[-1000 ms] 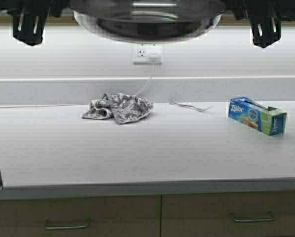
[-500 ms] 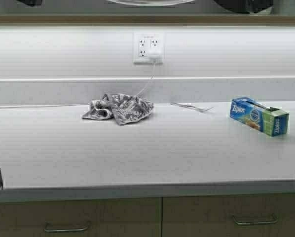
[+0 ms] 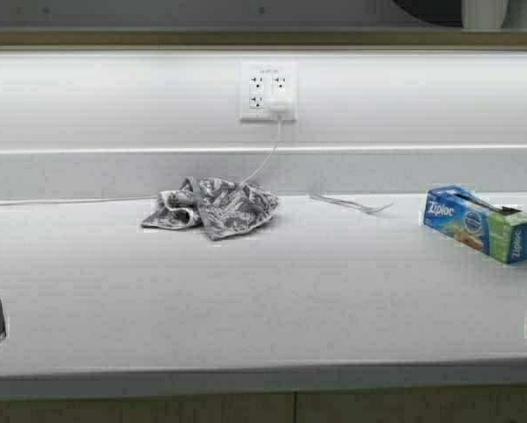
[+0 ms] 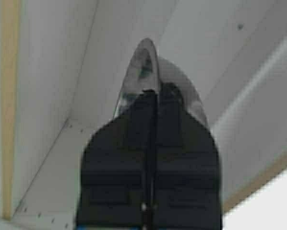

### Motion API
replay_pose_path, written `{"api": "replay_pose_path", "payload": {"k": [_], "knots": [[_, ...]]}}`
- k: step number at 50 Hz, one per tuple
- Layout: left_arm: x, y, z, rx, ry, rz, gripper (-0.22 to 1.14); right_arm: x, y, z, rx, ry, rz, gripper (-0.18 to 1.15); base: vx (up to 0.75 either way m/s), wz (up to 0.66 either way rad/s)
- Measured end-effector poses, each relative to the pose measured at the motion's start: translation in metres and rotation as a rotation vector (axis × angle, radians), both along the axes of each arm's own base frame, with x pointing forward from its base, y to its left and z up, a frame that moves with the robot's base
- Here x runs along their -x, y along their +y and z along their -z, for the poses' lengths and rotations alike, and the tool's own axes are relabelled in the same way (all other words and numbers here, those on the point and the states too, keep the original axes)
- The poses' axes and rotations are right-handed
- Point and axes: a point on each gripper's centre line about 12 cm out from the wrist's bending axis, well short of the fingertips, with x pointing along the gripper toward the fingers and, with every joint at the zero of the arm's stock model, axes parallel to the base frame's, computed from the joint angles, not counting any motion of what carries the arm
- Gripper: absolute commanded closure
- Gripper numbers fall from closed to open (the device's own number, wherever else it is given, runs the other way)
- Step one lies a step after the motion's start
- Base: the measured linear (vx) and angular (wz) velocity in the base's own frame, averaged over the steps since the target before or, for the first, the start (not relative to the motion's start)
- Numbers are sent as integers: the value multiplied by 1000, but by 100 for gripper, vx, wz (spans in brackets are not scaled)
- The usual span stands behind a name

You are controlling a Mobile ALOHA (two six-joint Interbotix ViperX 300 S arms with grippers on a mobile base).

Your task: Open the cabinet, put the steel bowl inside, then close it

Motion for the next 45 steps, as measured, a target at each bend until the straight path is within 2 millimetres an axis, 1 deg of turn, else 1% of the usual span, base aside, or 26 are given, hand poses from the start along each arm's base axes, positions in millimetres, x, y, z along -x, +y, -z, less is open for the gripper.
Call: {"api": "replay_pose_path", "payload": {"k": [6,12,15,21,29,36,42,45], "knots": [[-18,-8,-7,0,6,-5,89,-19,1,-1,8,18,18,89,16,2],[-42,-18,-11,0,10,-13,89,-47,-3,3,7,42,56,89,14,2],[-56,-19,-10,-4,17,-28,89,-59,-3,6,2,55,65,89,13,2],[-75,-27,0,-15,36,-34,89,-79,-3,16,1,84,79,89,12,3],[-91,-36,22,-39,81,-36,89,-92,0,32,16,127,84,89,11,3],[-99,-39,44,-64,125,-37,89,-95,0,37,22,142,87,89,9,4],[-101,-40,50,-69,136,-38,89,-96,0,41,23,150,87,89,6,3],[-102,-41,49,-67,135,-38,89,-97,0,41,27,155,90,89,5,3]]}}
